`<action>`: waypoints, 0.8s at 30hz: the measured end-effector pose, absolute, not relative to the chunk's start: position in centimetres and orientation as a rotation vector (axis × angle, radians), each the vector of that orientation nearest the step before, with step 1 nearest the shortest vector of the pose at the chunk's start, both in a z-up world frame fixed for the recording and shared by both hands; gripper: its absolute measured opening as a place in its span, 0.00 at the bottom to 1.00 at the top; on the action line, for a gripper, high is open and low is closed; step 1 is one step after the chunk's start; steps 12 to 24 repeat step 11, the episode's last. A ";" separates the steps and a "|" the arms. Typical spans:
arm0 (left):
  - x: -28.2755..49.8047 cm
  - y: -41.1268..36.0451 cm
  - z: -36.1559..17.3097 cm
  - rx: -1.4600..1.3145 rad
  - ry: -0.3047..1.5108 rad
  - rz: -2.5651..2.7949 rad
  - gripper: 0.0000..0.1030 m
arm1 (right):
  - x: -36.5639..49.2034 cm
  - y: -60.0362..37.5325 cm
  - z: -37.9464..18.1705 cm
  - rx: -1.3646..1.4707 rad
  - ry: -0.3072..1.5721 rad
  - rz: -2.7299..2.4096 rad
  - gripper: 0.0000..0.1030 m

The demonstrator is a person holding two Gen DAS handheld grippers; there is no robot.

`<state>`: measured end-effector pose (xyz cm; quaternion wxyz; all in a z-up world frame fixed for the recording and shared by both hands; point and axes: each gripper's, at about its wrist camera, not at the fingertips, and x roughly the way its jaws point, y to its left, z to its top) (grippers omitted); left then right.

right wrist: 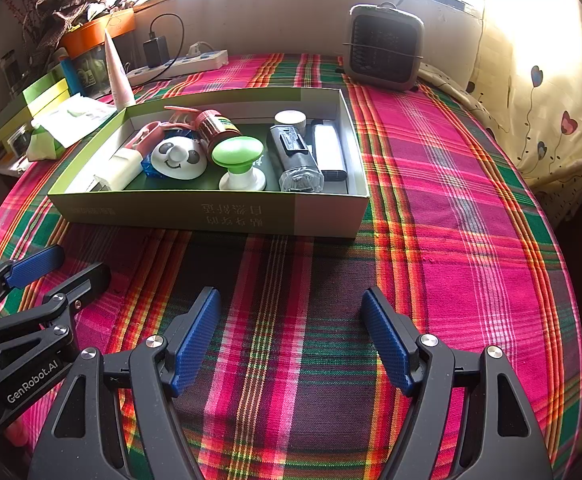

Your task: Organize rigid objects

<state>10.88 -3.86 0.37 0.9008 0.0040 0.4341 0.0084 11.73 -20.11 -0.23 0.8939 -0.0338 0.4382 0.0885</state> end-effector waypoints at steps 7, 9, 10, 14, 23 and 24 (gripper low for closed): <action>10.9 -3.8 0.4 0.008 0.898 0.017 0.57 | 11.7 -20.1 -0.2 -0.070 0.909 0.184 0.71; 10.9 -3.8 0.4 0.008 0.898 0.017 0.57 | 11.7 -20.1 -0.2 -0.070 0.909 0.184 0.71; 10.9 -3.7 0.4 0.008 0.898 0.017 0.57 | 11.7 -20.1 -0.2 -0.070 0.909 0.184 0.71; 10.9 -3.7 0.4 0.009 0.898 0.017 0.57 | 11.7 -20.1 -0.2 -0.070 0.909 0.184 0.71; 10.9 -3.7 0.4 0.009 0.898 0.017 0.57 | 11.7 -20.1 -0.2 -0.070 0.909 0.184 0.71; 10.9 -3.7 0.4 0.009 0.898 0.017 0.57 | 11.7 -20.1 -0.2 -0.070 0.909 0.184 0.71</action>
